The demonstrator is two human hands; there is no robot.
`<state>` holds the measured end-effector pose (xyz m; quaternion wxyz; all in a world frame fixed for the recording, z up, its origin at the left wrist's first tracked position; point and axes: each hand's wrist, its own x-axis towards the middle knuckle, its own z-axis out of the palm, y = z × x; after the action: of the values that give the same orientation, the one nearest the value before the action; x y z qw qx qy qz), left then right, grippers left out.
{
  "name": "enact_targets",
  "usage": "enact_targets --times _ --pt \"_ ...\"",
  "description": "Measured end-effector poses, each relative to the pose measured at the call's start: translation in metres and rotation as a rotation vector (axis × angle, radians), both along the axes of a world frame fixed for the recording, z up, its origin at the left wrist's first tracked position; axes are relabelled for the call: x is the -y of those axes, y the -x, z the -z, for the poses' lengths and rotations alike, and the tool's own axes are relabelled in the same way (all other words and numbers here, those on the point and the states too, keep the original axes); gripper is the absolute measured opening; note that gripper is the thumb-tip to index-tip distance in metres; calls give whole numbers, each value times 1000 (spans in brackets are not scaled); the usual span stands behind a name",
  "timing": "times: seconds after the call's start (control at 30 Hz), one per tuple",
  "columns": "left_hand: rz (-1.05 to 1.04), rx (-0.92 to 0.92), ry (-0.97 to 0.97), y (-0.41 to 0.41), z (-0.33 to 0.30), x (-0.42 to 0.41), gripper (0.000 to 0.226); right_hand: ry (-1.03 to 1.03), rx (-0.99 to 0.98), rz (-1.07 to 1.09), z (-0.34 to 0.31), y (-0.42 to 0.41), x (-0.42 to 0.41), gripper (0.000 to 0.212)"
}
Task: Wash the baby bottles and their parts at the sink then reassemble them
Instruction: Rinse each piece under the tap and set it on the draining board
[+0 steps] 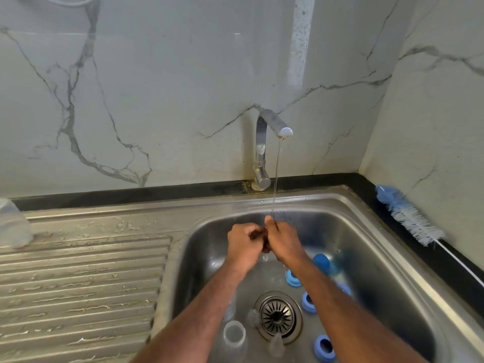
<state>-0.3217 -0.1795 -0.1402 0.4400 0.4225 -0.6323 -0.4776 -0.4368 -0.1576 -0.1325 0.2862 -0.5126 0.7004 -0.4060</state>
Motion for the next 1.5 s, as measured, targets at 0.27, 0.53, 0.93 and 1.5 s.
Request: enact_targets --times 0.27,0.53,0.93,1.5 --pt "-82 -135 -247 7 -5 -3 23 87 -29 -106 -2 5 -2 40" --pt "4 105 161 1 0 4 19 34 -12 1 -5 1 0 34" --pt "51 -341 -417 -2 -2 5 17 14 410 -170 -5 11 -1 16" --pt "-78 118 -304 -4 8 9 18 -323 -376 -228 8 23 -1 41"
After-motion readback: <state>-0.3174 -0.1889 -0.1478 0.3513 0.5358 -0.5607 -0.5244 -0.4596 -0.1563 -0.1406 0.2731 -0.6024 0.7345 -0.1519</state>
